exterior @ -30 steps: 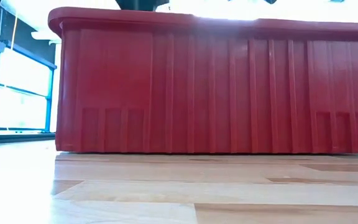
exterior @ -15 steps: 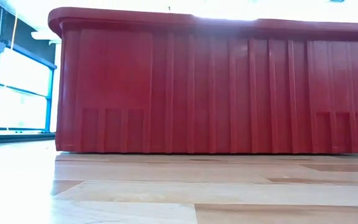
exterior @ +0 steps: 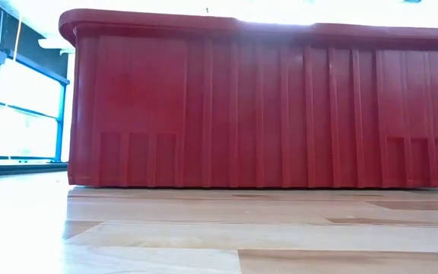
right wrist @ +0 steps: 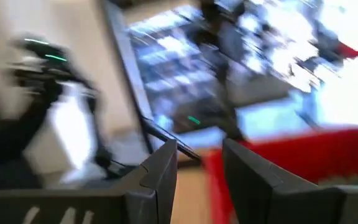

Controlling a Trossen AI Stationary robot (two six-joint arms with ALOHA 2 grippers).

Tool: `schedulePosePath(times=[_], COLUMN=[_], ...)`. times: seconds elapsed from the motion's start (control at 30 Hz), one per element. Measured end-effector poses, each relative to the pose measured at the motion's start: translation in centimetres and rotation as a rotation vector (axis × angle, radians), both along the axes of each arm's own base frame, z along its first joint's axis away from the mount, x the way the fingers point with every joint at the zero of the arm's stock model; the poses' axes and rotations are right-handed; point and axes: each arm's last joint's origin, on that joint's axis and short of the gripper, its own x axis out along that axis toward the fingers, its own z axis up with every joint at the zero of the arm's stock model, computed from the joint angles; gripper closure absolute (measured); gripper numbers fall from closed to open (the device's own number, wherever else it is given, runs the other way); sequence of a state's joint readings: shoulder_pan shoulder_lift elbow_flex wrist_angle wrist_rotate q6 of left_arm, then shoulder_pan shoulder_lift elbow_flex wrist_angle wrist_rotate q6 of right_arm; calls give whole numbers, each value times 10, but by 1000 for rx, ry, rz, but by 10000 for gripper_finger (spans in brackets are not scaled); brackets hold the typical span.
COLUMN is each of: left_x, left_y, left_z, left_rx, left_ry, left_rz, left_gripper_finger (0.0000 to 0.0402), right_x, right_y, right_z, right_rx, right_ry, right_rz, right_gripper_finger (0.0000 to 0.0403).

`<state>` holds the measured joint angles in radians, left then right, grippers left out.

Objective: Pick and place slides into bin
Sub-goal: Return to Home Position

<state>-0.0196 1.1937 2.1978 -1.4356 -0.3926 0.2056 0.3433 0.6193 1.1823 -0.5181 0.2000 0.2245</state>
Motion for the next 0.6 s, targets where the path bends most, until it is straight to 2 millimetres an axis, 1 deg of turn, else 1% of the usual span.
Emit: schedulePosePath(times=[0.03,0.1,0.17,0.23,0.3,0.37,0.47,0.6], left_x=[-1,5,10,11,1,-11,-26,-37], left_y=[-1,-3,-6,-6,-5,-4,-3,-3], left_z=[-2,-9,-23,-39,-57,-74,-100,-133], left_rx=[11,31,51,62,59,35,16,7], left_ry=[-36,-107,-170,-209,-227,-254,-289,-372], left_rz=[-27,-123,-225,-251,-221,-168,-130,-136], left_gripper_finger=[172,172,172,172,172,172,172,172], right_x=[-2,-6,-15,-25,-31,-36,-44,-42], right_y=[1,2,-1,-6,-10,-12,-14,-13], right_z=[-8,-25,-39,-54,-70,-84,-97,-120], right_rx=[-11,-4,43,98,145,157,177,180], right_ry=[-64,-179,-262,-297,-306,-332,-449,-468], right_rz=[53,130,143,101,56,49,63,73], right_gripper_finger=[284,284,284,284,284,284,284,284])
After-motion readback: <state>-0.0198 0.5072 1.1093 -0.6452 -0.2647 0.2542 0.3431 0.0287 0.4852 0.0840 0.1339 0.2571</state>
